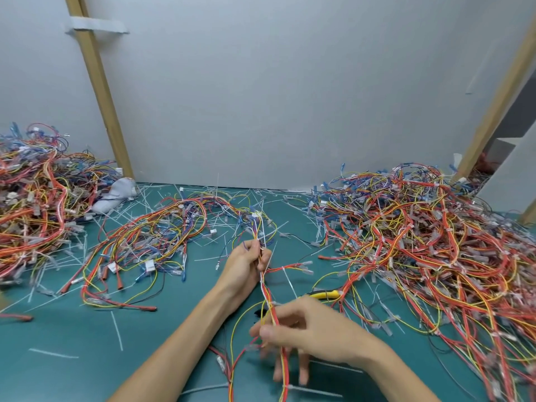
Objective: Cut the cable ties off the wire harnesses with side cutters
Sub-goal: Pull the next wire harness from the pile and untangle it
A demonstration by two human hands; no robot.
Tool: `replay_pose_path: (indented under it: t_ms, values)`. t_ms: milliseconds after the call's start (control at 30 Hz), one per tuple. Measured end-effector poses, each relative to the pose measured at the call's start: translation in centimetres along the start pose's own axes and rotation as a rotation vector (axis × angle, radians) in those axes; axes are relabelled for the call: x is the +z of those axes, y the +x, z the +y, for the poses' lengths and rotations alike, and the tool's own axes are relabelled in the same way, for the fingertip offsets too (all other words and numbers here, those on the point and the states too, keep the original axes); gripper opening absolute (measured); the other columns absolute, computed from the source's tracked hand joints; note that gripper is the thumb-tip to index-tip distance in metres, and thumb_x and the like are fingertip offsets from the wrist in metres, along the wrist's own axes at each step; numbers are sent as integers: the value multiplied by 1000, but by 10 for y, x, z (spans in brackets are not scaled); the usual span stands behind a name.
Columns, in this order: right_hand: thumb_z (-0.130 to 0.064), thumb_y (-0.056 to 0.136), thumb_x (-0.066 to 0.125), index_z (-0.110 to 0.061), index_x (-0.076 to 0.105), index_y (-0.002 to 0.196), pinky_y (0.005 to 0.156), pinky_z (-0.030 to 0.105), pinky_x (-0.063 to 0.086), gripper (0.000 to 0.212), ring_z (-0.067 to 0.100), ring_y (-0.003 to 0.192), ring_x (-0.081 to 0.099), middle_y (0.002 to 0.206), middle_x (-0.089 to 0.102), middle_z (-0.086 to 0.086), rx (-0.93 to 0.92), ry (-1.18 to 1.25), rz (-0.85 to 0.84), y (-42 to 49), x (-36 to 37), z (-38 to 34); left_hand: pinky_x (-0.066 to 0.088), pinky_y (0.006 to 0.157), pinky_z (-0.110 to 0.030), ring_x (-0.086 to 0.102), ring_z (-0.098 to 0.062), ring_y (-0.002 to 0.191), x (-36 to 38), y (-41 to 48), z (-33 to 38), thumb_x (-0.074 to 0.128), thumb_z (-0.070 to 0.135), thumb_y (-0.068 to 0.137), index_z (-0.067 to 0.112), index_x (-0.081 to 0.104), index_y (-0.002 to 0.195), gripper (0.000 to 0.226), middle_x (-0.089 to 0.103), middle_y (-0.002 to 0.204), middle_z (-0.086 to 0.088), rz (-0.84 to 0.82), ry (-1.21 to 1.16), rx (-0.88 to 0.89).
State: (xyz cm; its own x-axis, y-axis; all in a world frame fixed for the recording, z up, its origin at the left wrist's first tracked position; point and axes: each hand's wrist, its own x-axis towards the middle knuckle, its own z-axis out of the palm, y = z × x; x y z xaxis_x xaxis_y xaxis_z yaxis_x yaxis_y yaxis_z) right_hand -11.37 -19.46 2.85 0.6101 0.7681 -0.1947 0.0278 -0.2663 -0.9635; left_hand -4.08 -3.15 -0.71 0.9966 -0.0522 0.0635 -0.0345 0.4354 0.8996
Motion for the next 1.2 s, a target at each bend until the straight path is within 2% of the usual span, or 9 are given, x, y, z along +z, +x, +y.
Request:
replay_pose_path:
  t_ms: [100,200,300,500,800,967,1033,1100,1200]
  values:
    - [-39,95,59,-15,72,84,33,19,42,29,20,51,66,76,71,5,-75,19,247,-4,-16,-8,33,44,-14,35,-6,41,0,1,0,29,5,104,12,34,70,35,49,54,1,60,-87,-18]
    - [-22,98,57,-9,72,86,31,19,35,23,20,45,59,68,67,9,-138,27,581,-3,-31,0,31,42,-15,38,-6,42,-2,0,-2,30,7,105,13,35,76,30,54,58,3,62,-28,-30]
    - [-13,97,58,-11,71,82,31,21,35,20,21,44,56,62,62,9,-143,-43,734,0,-35,13,28,41,-14,38,-5,43,-2,-2,-1,32,8,105,14,36,76,29,52,58,5,35,24,-25]
    - [-20,92,59,-26,65,73,46,22,46,21,10,39,60,57,64,2,-112,-497,709,9,-26,30,29,40,-12,38,-4,40,-3,-1,1,35,4,102,10,48,82,25,50,56,5,84,-53,-67]
    - [-19,92,59,-24,66,73,44,15,40,21,16,40,61,55,64,0,-108,-419,716,13,-32,37,33,42,-12,36,-4,43,-6,-1,4,35,14,104,11,49,88,22,48,59,5,13,-152,-113]
    - [-19,93,59,-27,64,75,50,20,44,20,11,42,59,56,62,-6,-186,-519,750,10,-27,35,30,42,-14,38,-4,44,-7,-1,3,35,18,104,11,50,90,22,50,61,6,3,-125,-100]
    - [-17,93,61,-24,65,76,53,23,46,19,12,50,59,59,60,-11,-298,-572,853,8,-25,33,29,42,-15,40,-5,44,-7,-3,3,37,20,103,10,51,90,22,52,62,6,0,-110,-89]
    - [-15,92,63,-20,67,78,58,16,43,16,9,62,61,68,62,-13,-411,-629,980,7,-26,26,28,43,-15,41,-5,45,-6,-4,2,38,21,102,10,52,90,21,53,63,5,4,-91,-78]
    - [-14,93,63,-19,69,83,63,11,40,12,7,76,62,79,66,-11,-413,-650,1017,12,-30,13,29,42,-15,44,-5,46,-3,-6,2,40,21,102,10,51,86,22,56,64,5,16,-39,-35]
